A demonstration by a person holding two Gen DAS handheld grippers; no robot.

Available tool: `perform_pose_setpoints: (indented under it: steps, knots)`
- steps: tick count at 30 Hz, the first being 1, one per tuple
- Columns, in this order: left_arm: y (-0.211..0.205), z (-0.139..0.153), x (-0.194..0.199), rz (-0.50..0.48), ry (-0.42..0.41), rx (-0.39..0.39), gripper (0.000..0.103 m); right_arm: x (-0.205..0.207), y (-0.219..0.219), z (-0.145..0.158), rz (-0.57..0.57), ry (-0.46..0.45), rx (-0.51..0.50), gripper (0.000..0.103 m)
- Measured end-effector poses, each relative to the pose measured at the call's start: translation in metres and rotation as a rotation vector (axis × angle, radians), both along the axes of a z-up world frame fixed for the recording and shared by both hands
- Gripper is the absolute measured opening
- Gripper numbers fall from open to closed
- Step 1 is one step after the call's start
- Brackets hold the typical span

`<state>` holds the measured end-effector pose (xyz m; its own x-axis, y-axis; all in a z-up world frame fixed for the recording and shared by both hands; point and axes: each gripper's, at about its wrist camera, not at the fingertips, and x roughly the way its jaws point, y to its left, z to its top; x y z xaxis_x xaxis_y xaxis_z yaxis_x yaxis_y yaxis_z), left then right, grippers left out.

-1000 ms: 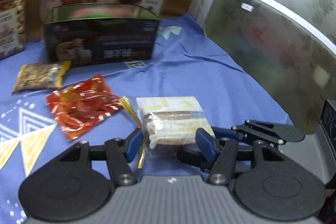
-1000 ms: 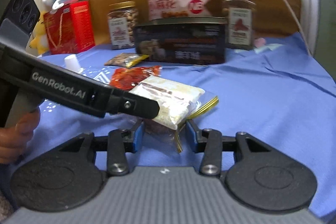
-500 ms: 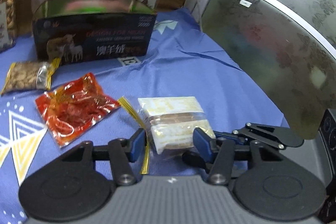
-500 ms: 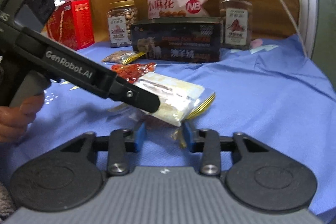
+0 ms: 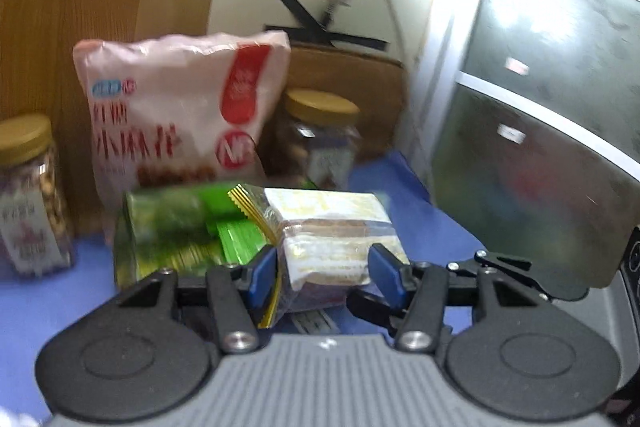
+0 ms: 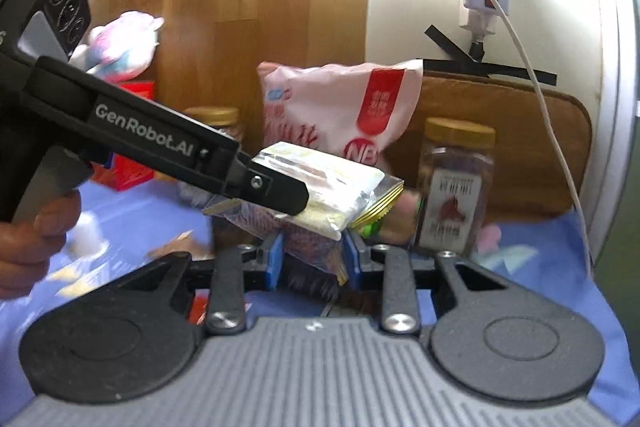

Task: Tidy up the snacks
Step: 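Lower the cake packet into the tin box and open the left tool, then grasp the white plastic cup with the left tool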

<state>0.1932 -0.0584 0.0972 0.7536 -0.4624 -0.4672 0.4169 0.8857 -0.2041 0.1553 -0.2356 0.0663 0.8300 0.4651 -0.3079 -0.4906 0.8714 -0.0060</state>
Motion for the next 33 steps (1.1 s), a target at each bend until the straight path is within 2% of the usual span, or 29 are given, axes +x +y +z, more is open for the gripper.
perform_pose_setpoints:
  steps: [4,8,9,13,16,19,22,25,27,29,33]
  knots:
    - [-0.006,-0.010,0.049,0.041,0.030,0.000,0.051,0.049,0.000,-0.003,-0.021,0.038,0.011,0.036]
    - [-0.012,-0.027,0.078,0.058,0.081,-0.015,0.051,0.073,0.005,-0.015,-0.091,0.019,-0.025,0.047]
    - [-0.015,-0.030,0.081,0.060,0.085,-0.013,0.051,0.075,0.005,-0.019,-0.101,0.014,-0.020,0.047]
    - [-0.021,-0.030,0.068,0.053,0.056,0.007,0.050,0.068,0.005,-0.023,-0.123,-0.016,-0.034,0.050]
    - [-0.003,-0.015,0.035,0.034,0.002,-0.016,0.052,0.052,0.003,-0.014,-0.108,-0.038,-0.012,0.051]
    - [0.039,0.003,-0.010,0.058,-0.073,-0.057,0.055,0.034,0.005,-0.008,-0.033,-0.013,0.063,0.057]
    - [0.093,0.008,-0.047,0.168,-0.110,-0.071,0.057,0.018,0.021,-0.011,0.101,0.077,0.089,0.058]
    - [0.139,-0.002,-0.063,0.346,-0.048,-0.017,0.057,0.001,0.053,-0.018,0.232,0.157,0.069,0.058]
    - [0.168,-0.015,-0.068,0.436,0.015,-0.016,0.055,-0.008,0.076,-0.023,0.307,0.194,0.057,0.058]
    - [0.193,-0.030,-0.074,0.480,0.074,-0.066,0.055,-0.017,0.100,-0.026,0.369,0.210,0.037,0.058]
    - [0.217,-0.050,-0.078,0.500,0.113,-0.112,0.058,-0.024,0.147,-0.032,0.447,0.230,-0.002,0.058]
